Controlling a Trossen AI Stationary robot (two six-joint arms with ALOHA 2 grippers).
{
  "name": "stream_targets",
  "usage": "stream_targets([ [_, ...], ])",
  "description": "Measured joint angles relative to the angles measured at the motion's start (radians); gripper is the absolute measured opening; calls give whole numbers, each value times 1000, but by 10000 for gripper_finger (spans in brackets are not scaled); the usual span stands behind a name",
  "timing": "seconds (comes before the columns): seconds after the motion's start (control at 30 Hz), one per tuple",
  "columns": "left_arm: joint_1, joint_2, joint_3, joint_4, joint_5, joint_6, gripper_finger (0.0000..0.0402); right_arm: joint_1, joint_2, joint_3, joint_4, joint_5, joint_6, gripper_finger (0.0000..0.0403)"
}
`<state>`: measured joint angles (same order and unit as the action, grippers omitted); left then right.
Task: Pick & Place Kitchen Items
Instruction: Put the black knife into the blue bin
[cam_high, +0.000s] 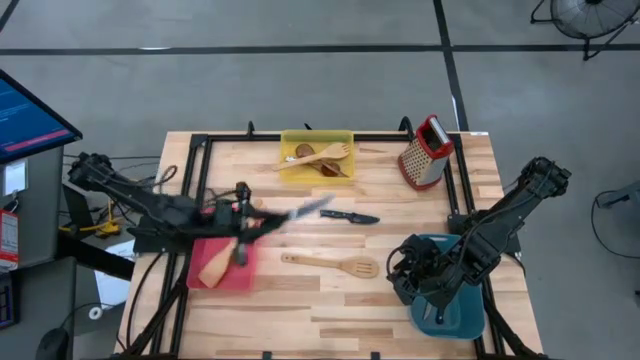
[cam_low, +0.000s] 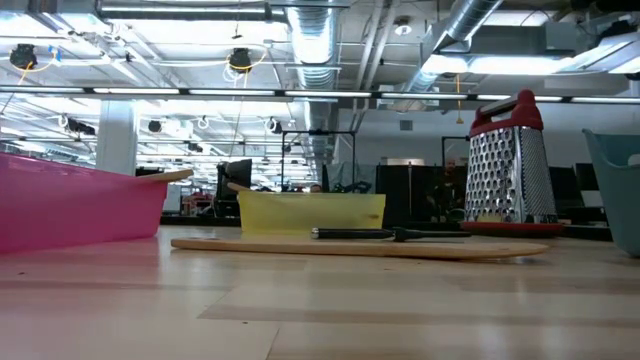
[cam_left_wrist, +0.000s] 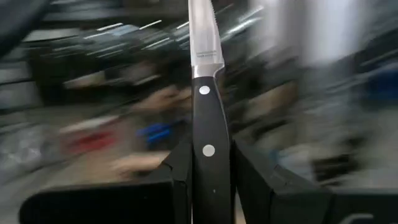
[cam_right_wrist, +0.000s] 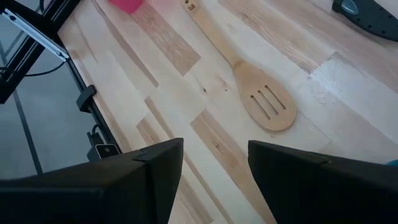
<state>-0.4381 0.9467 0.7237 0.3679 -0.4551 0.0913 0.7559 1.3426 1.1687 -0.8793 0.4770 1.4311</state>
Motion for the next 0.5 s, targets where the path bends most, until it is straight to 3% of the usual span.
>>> stream_targets([
  [0.1, 4, 64, 0, -29, -288, 71, 63, 0, 0, 0, -1, 0, 0, 191],
  [0.2, 19, 138, 0, -30, -485, 120, 63, 0, 0, 0, -1, 1, 0, 191],
  [0.37, 55, 241, 0, -16, -680, 140, 63, -14, 0, 0, -1, 28, 0, 191],
  [0.5, 57, 289, 0, 9, -772, 140, 63, -28, 0, 0, -1, 152, -1, 191],
])
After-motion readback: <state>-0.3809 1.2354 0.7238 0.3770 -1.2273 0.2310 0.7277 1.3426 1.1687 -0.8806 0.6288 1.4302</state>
